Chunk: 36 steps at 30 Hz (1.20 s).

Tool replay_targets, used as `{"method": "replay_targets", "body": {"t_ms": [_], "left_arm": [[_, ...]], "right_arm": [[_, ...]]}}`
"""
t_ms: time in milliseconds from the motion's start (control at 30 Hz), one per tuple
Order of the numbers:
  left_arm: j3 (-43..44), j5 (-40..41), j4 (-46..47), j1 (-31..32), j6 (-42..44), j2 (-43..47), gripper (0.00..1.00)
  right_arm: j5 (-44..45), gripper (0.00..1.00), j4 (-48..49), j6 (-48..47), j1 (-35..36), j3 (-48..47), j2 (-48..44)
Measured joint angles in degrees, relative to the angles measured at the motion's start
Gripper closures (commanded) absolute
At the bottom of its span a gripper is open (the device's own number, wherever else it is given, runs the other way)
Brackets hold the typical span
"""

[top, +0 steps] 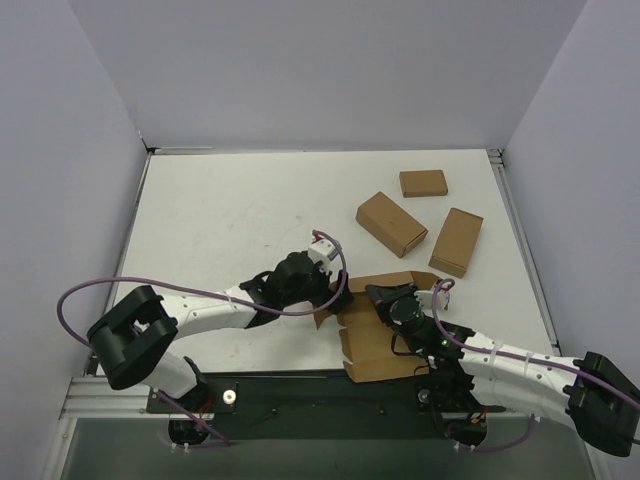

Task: Fold the paper box

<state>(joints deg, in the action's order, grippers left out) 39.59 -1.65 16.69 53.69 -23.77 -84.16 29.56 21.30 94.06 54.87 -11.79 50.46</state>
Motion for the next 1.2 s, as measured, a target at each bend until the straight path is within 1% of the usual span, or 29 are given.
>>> {"method": "replay_targets", "body": {"t_ms": [267,333,400,433,500,533,600,633,700,767,833,867,900,933,967,1000,1067,1133,1200], "left_arm": [[2.9,4.7,-6.3,2.4,-0.5,-1.2,0.09],[3.2,6.3,-7.9,3.1,-0.5,-1.3,0.14],[3.3,7.6,-9.1,3.7,-0.6,-1.2,0.21],[3.3,8.2,-9.5,3.9,-0.6,-1.2,0.30],[3.3,9.5,-10.6,4.4,-0.9,-1.3,0.40],[3.5,10.4,-11.4,4.7,-0.8,-1.3,0.47],[3.9,11.4,-12.0,5.1,-1.0,-1.3,0.51],[4.2,11.9,-12.4,5.5,-1.0,-1.3,0.55],[5.1,13.0,-13.1,6.3,-1.0,-1.7,0.60],[6.0,14.4,-13.9,7.1,-1.1,-2.2,0.67],[6.4,15.7,-14.7,7.8,-1.2,-2.4,0.74],[6.6,16.5,-15.0,7.9,-1.2,-2.5,0.79],[6.7,17.0,-15.0,8.0,-1.3,-2.6,0.82],[6.9,18.0,-15.2,8.2,-1.2,-2.8,0.83],[7.4,19.1,-15.4,8.2,-1.0,-3.0,0.90],[7.8,19.9,-15.7,8.2,-0.9,-3.2,0.93],[8.5,22.2,-16.3,8.1,0.2,-3.5,0.99],[9.4,24.5,-17.2,8.0,1.9,-3.8,1.00],[9.7,25.9,-17.4,7.7,4.0,-3.8,1.00]], "right_arm": [[0.0,1.00,0.4,0.1,0.3,-0.3,0.6],[0.0,1.00,0.4,0.2,0.3,-0.3,0.6],[0.0,1.00,0.4,0.2,0.3,-0.3,0.7],[0.0,1.00,0.4,0.3,0.3,-0.3,0.7],[0.0,1.00,0.4,0.3,0.3,-0.3,0.8],[0.0,1.00,0.4,0.3,0.3,-0.4,0.9],[0.0,1.00,0.4,0.4,0.3,-0.5,1.2],[0.0,1.00,0.4,0.4,0.3,-0.5,1.3],[0.0,1.00,0.4,0.5,0.3,-0.7,1.6],[0.0,1.00,0.4,0.5,0.3,-0.6,1.6],[0.0,0.85,0.4,0.5,0.3,-0.7,1.6],[0.0,0.78,0.4,0.4,0.3,-0.7,1.6],[0.0,0.63,0.3,0.4,0.3,-0.8,1.6],[0.0,0.54,0.1,-0.1,0.4,-1.0,1.6],[-0.1,0.47,-0.6,-1.3,0.5,-1.3,1.6],[-0.1,0.38,-1.2,-1.4,0.7,-1.7,1.5],[-0.2,0.32,-3.4,-3.0,1.4,-2.7,0.5],[-0.2,0.27,-5.8,-5.0,2.0,-4.1,-1.6],[-0.5,0.26,-7.4,-8.2,2.3,-5.2,-4.4]]}}
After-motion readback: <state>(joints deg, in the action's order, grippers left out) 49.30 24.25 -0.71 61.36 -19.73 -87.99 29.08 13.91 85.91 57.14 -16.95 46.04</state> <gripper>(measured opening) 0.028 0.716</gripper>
